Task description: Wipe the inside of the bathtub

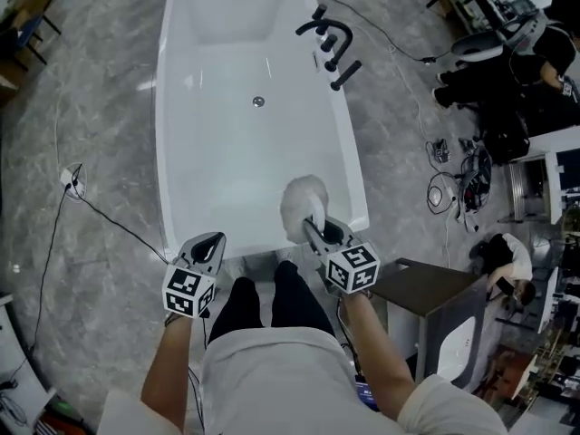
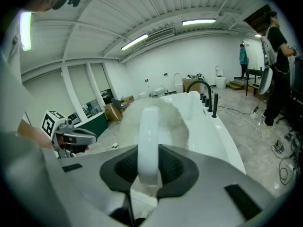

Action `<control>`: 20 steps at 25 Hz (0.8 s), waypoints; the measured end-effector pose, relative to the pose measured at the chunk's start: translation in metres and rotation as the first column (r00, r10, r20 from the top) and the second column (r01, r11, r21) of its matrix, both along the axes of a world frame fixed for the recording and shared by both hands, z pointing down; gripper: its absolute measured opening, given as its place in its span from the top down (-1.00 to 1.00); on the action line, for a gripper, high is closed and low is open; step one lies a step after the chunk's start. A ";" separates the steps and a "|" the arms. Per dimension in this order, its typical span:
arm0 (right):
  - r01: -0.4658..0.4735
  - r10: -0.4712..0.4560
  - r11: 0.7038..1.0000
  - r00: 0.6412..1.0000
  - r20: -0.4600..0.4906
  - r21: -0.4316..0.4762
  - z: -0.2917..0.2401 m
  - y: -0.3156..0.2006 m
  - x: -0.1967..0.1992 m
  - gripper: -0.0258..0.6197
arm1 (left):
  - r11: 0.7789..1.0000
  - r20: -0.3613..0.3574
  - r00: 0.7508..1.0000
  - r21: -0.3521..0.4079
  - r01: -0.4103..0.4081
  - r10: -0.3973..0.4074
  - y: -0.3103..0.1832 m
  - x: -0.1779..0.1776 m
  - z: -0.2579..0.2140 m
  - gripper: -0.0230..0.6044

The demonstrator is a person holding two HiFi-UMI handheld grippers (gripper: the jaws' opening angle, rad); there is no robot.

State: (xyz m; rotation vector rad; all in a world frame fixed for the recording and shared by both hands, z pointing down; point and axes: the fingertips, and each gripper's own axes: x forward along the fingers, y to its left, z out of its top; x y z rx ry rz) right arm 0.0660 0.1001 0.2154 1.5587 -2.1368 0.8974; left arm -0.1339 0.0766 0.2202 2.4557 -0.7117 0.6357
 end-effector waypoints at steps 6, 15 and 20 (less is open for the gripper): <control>0.012 -0.007 0.994 0.999 -0.047 0.104 -0.059 0.023 -0.003 0.63 | 0.997 -0.062 0.998 0.080 -0.019 0.024 0.011 0.009 -0.063 0.90; -0.015 0.007 0.971 0.999 0.035 0.239 -0.131 0.042 0.001 0.63 | 0.979 -0.098 0.995 0.201 0.018 0.002 0.025 0.026 -0.134 0.90; 0.026 -0.035 0.950 0.999 0.022 0.311 -0.161 0.051 0.014 0.63 | 0.968 -0.123 0.991 0.235 0.086 -0.058 0.033 0.038 -0.158 0.90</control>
